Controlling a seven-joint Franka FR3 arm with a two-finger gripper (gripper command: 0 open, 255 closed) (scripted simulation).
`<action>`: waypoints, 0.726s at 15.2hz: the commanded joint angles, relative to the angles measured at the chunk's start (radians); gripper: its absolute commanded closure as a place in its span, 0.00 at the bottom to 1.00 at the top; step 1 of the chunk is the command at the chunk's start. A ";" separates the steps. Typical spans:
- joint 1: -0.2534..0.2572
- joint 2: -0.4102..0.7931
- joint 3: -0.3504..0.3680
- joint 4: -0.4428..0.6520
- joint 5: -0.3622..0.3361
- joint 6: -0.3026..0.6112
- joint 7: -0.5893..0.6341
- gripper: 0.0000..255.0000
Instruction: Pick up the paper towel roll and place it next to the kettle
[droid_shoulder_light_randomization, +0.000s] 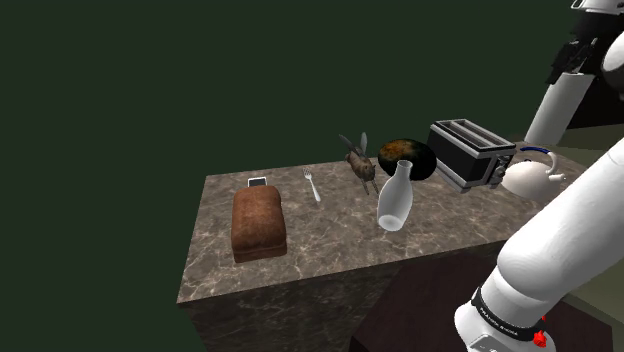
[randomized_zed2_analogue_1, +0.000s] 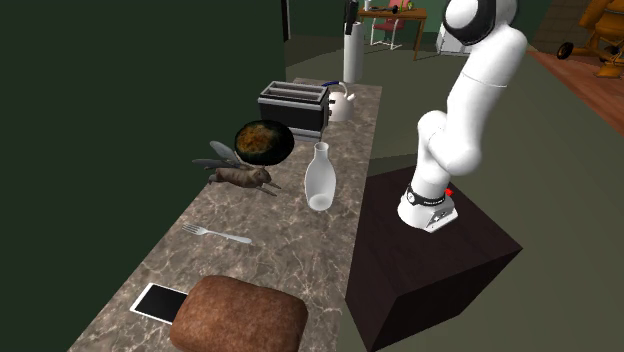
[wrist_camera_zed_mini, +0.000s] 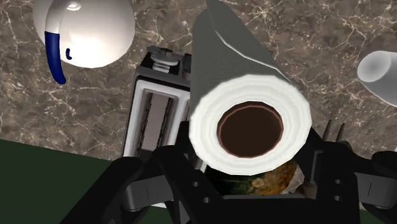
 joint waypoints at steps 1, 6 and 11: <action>-0.013 0.089 -0.094 0.058 0.071 -0.014 -0.102 1.00; -0.268 0.403 -0.216 0.248 0.363 -0.109 -0.391 1.00; -0.541 0.557 -0.148 0.409 0.503 -0.181 -0.506 1.00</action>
